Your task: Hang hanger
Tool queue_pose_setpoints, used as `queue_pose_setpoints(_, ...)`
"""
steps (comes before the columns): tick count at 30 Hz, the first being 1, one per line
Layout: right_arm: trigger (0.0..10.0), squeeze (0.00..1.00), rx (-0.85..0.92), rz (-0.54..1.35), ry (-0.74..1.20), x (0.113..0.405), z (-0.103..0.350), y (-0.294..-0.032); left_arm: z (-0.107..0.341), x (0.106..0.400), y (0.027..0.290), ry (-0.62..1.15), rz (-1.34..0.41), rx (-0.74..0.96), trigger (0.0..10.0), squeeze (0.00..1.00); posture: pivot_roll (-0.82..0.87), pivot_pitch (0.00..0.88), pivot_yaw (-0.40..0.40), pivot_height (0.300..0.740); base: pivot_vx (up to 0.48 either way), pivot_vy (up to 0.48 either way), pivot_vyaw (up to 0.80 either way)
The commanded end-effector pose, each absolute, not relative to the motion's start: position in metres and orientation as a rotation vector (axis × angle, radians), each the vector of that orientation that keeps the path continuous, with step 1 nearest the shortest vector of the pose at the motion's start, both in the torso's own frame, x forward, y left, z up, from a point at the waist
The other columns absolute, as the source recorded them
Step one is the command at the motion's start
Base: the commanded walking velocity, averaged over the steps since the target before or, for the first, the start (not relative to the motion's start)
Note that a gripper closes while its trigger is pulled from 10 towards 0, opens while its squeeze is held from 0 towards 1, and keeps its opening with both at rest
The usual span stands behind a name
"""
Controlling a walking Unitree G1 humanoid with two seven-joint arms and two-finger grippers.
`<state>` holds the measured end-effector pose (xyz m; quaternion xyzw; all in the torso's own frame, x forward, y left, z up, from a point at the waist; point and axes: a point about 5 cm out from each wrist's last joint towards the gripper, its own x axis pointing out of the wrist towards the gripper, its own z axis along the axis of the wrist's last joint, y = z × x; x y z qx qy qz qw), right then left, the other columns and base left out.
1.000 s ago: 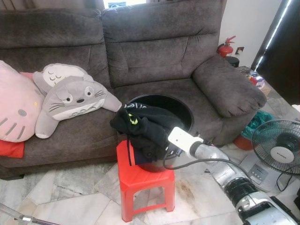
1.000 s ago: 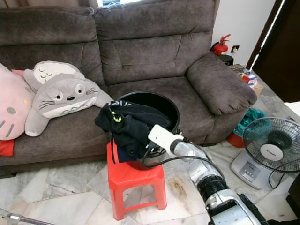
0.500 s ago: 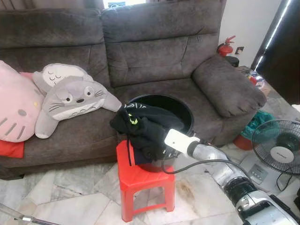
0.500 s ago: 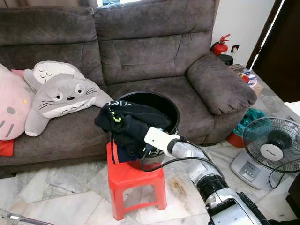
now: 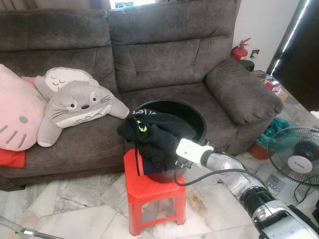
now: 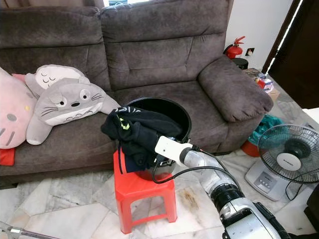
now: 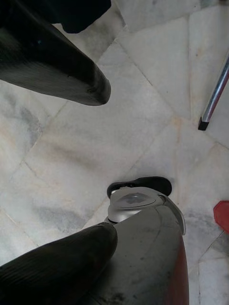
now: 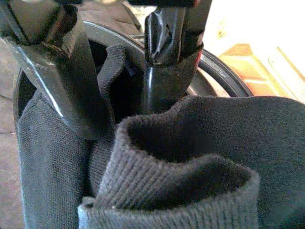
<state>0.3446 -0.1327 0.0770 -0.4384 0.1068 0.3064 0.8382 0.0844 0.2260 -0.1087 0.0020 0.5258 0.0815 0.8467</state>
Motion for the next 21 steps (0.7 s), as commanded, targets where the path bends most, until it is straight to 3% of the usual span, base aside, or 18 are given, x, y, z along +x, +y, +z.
queue_pose_setpoints(1,10.0,0.0,-0.951,0.641,0.223,0.348,0.08,-0.134,-0.109,0.084,0.226,1.112,0.162,0.012,10.0,0.0,-0.16,0.0,0.01,0.732,0.0,0.0,0.0)
queue_pose_setpoints(14,10.0,0.0,-0.994,0.602,0.218,0.355,0.084,-0.139,-0.109,0.085,0.226,1.112,0.161,0.015,10.0,0.0,-0.16,0.0,0.015,0.732,0.0,0.0,0.0)
queue_pose_setpoints(21,10.0,0.0,-1.036,0.613,0.187,0.36,0.088,-0.129,-0.108,0.085,0.227,1.111,0.166,0.017,10.0,0.0,-0.15,0.0,0.016,0.732,0.0,0.0,0.0)
